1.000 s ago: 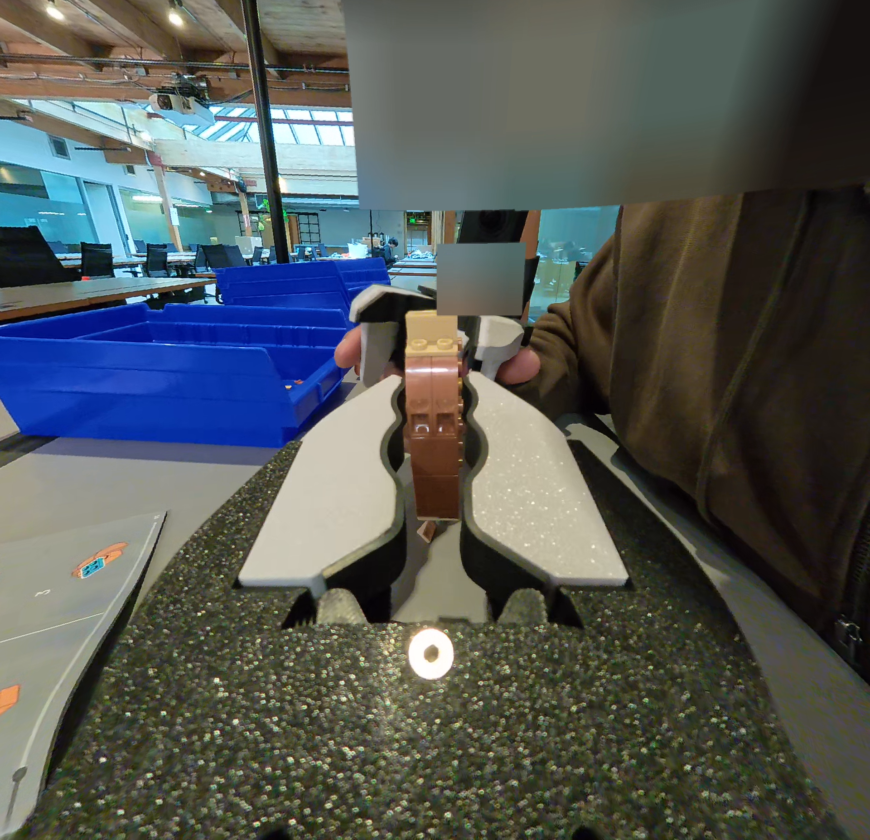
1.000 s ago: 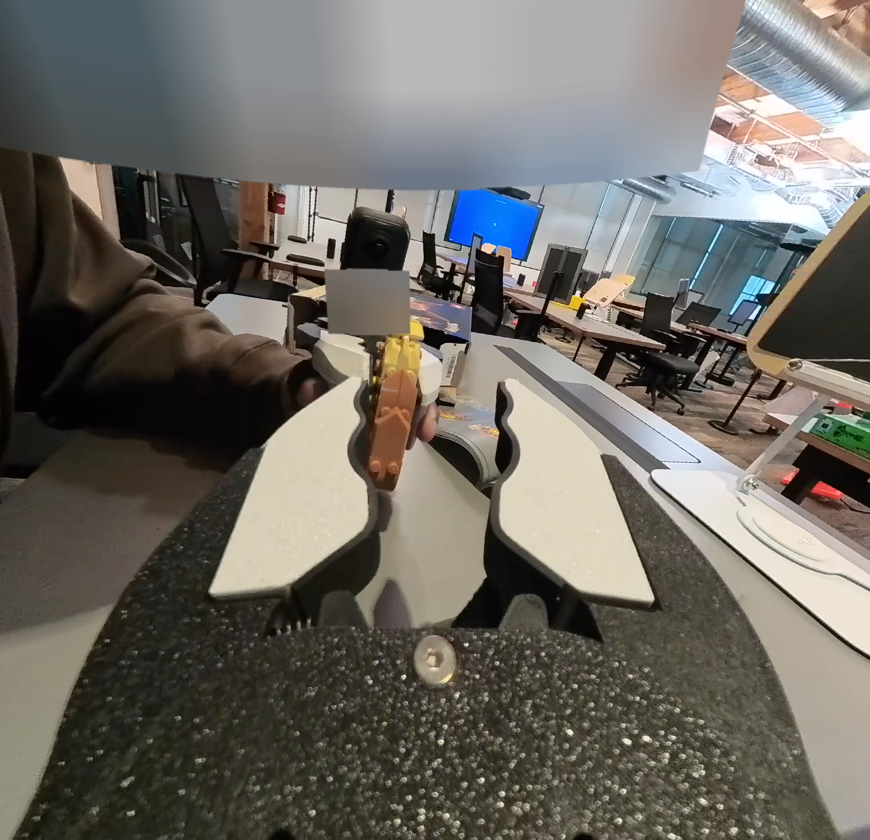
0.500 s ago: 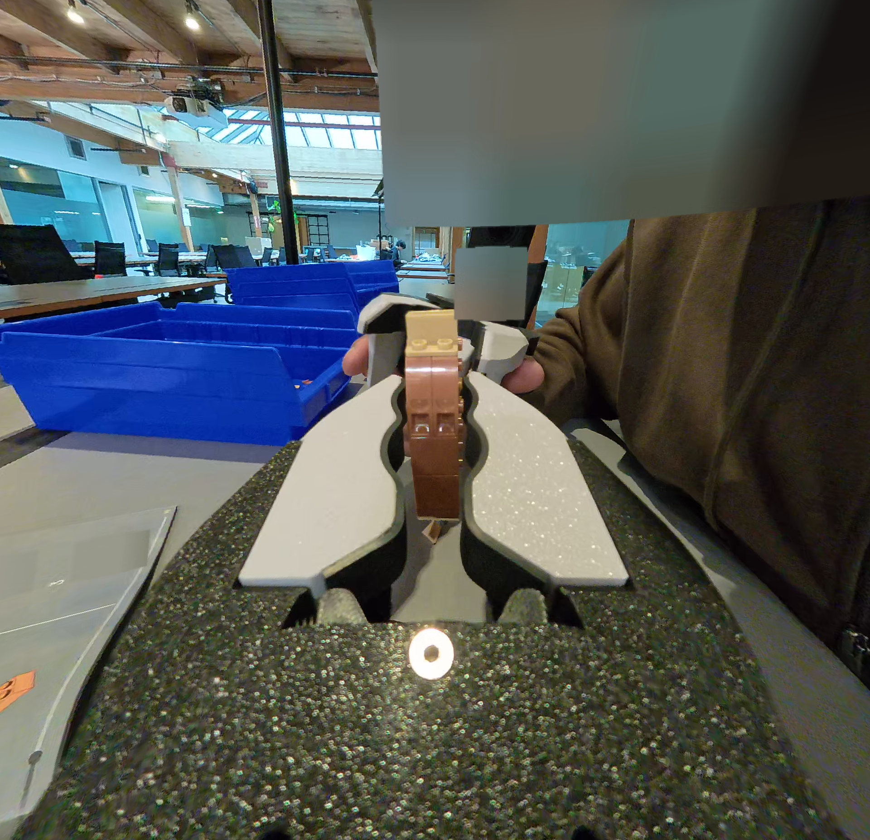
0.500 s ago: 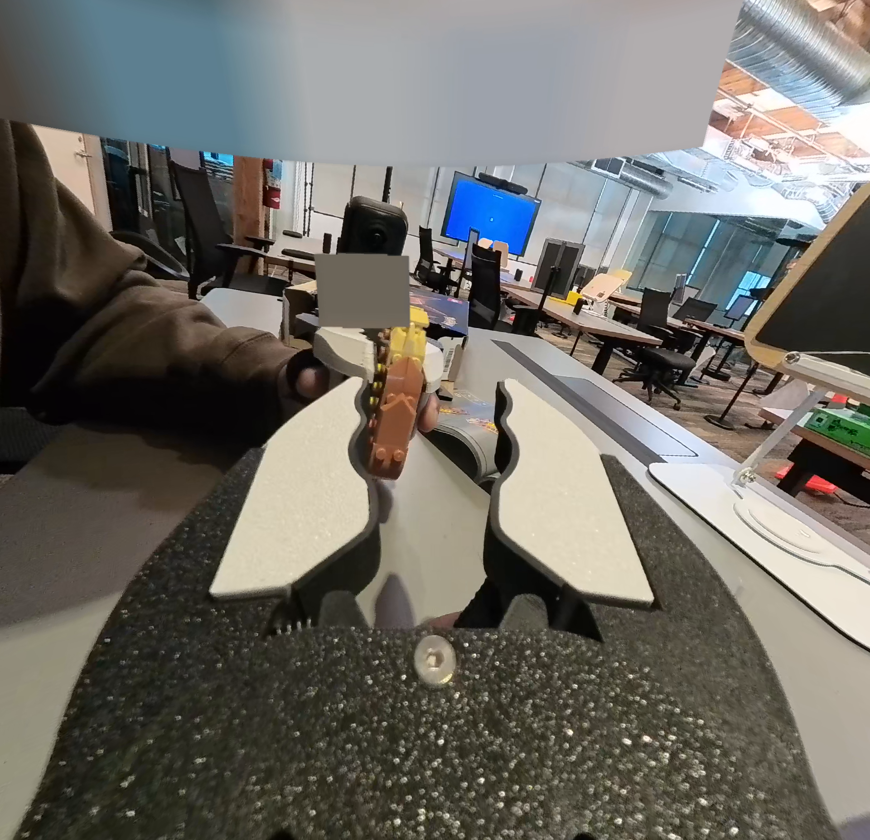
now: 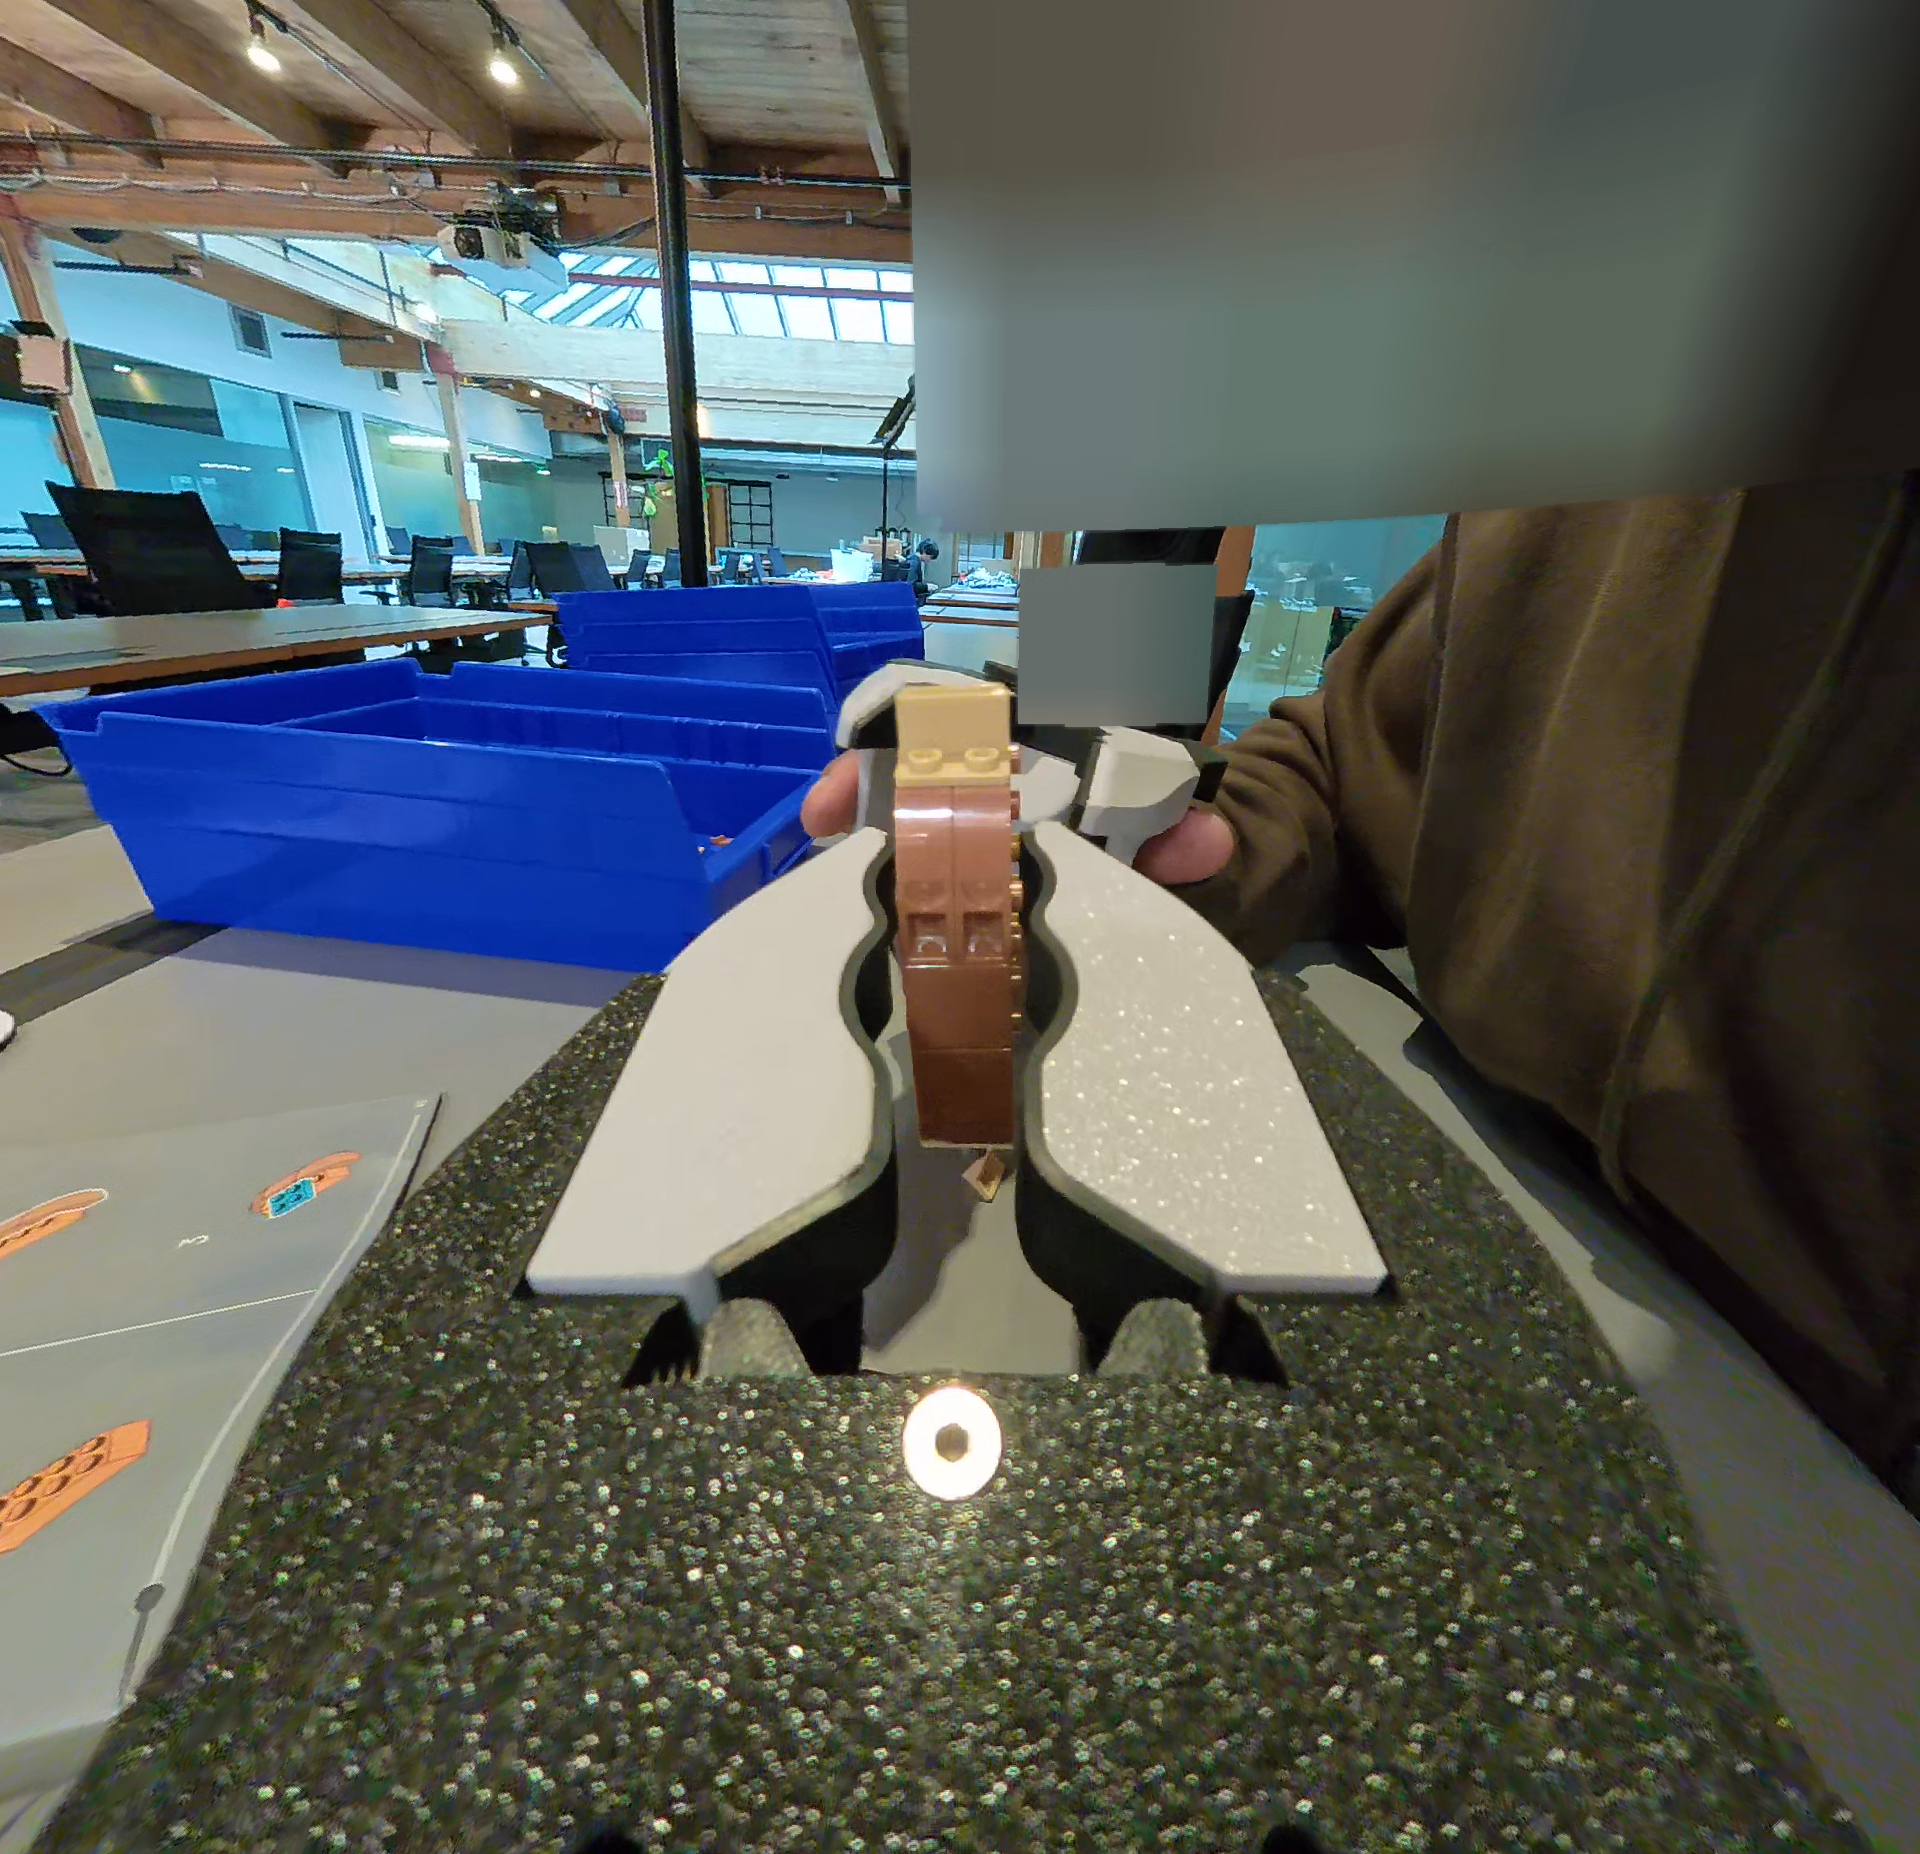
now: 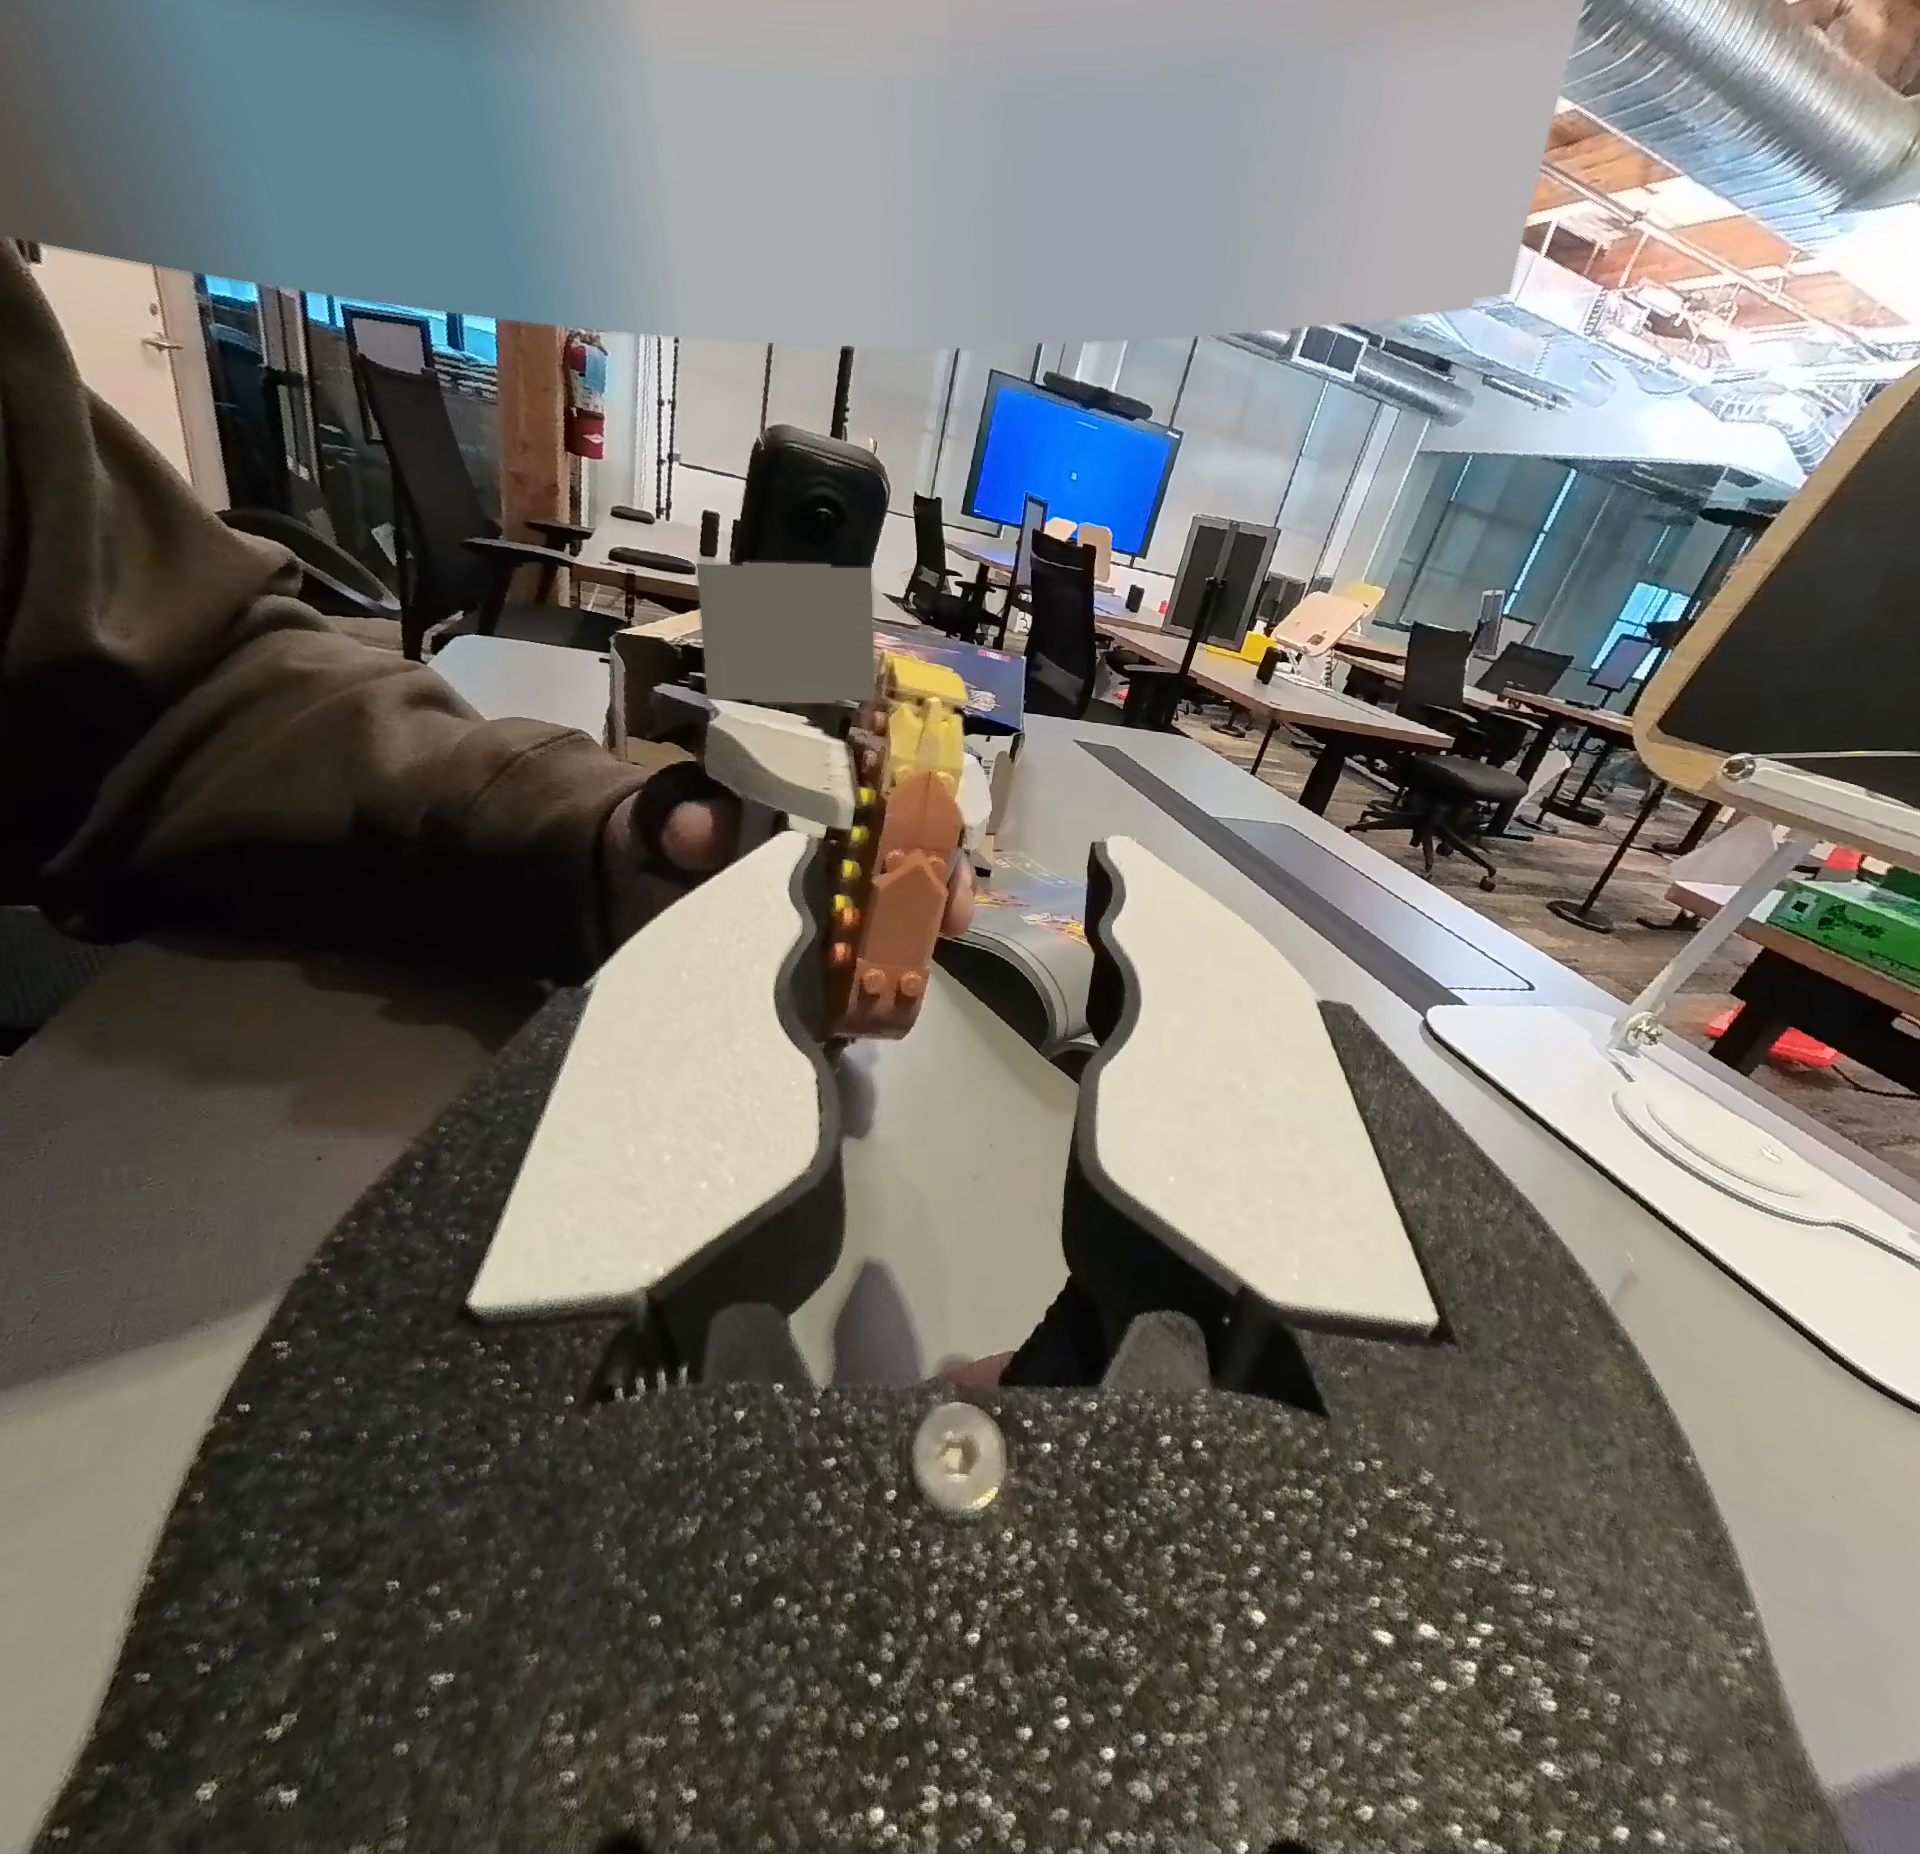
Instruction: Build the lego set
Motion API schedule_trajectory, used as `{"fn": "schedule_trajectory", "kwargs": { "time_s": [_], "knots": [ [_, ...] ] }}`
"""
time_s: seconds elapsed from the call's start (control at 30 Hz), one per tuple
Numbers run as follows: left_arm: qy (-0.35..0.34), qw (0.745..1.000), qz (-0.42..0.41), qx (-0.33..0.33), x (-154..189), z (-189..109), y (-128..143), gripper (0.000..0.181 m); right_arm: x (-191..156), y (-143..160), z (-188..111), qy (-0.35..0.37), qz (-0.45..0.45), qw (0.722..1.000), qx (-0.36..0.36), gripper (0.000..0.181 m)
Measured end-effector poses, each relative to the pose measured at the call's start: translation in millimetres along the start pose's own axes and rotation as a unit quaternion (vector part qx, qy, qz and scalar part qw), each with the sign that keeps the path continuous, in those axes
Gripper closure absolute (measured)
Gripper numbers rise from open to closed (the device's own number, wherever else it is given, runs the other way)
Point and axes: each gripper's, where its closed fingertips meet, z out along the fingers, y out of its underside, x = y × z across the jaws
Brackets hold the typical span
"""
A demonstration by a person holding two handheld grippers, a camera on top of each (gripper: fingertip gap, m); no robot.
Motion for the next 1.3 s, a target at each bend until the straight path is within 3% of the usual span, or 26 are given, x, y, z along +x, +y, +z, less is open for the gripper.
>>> {"fn": "schedule_trajectory", "kwargs": {
  "time_s": [0.3, 0.5, 0.8, 1.3],
  "knots": [
    [0.002, 1.000, -0.013, 0.007, -1, -1, -1, 0.159, -2, -1, 0, -0.001, -0.021, 1.000, 0.003, 0.135],
    [0.007, 1.000, -0.028, 0.011, -2, -1, -2, 0.159, -9, 2, 0, -0.006, -0.106, 0.994, -0.008, 0.130],
    [0.010, 0.999, -0.045, 0.007, -1, 1, 0, 0.159, -7, 11, 0, -0.005, -0.264, 0.963, -0.045, 0.115],
    [0.029, 0.996, -0.079, -0.009, 2, 5, 7, 0.160, -9, 14, 9, -0.077, -0.389, 0.915, -0.072, 0.100]
  ]
}}
